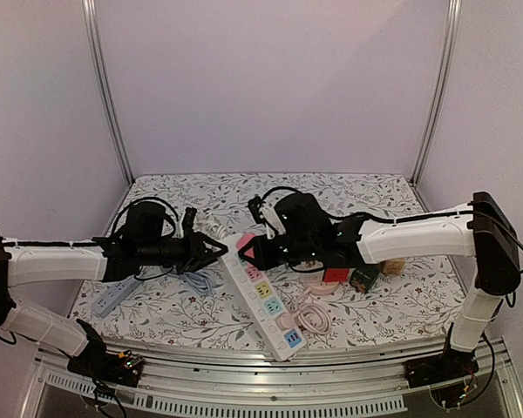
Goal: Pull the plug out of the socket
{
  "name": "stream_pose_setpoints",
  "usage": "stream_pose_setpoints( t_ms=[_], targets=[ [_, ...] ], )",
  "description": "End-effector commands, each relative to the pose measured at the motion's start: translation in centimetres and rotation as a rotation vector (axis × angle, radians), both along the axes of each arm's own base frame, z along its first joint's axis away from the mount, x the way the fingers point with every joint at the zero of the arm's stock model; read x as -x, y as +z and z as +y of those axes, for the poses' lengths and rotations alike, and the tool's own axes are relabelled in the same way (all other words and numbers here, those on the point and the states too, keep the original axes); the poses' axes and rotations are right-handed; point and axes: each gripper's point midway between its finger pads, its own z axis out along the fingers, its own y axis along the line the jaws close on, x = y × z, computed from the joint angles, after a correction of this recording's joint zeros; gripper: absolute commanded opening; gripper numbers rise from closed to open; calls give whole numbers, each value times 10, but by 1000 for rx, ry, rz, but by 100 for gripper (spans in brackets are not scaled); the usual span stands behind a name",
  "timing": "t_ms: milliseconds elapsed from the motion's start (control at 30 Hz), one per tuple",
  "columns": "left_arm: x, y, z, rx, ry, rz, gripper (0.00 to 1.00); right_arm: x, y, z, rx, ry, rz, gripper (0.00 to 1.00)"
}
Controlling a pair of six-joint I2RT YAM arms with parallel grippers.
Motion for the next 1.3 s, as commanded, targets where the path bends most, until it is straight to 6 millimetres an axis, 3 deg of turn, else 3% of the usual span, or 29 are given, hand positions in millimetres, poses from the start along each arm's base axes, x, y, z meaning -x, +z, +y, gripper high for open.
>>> stream_pose_setpoints(
  t_ms=[0, 367, 600, 900, 1033, 1133, 1267],
  targets=[
    [-7, 8, 7, -20, 14, -48, 6, 0, 10, -7, 38, -7, -31, 0],
    [-3, 17, 9, 10, 4, -101, 6, -7, 31, -5, -34, -62, -11, 0],
    [-1, 16, 12, 9, 10, -99, 5, -16, 39, -15, -60, -107, -1, 0],
    [-1, 16, 13, 6, 12, -99, 4, -17, 41, -20, -66, -114, 0, 0],
    [-1, 16, 14, 1, 14, -95, 4, -12, 53, -21, -83, -98, -14, 0],
    [-1, 16, 16, -16, 20, -95, 4, -11, 70, -35, -79, -125, -48, 0],
    [-3, 13, 19, -38, 28, -95, 5, -16, 82, -79, 33, -234, -111, 0]
  ],
)
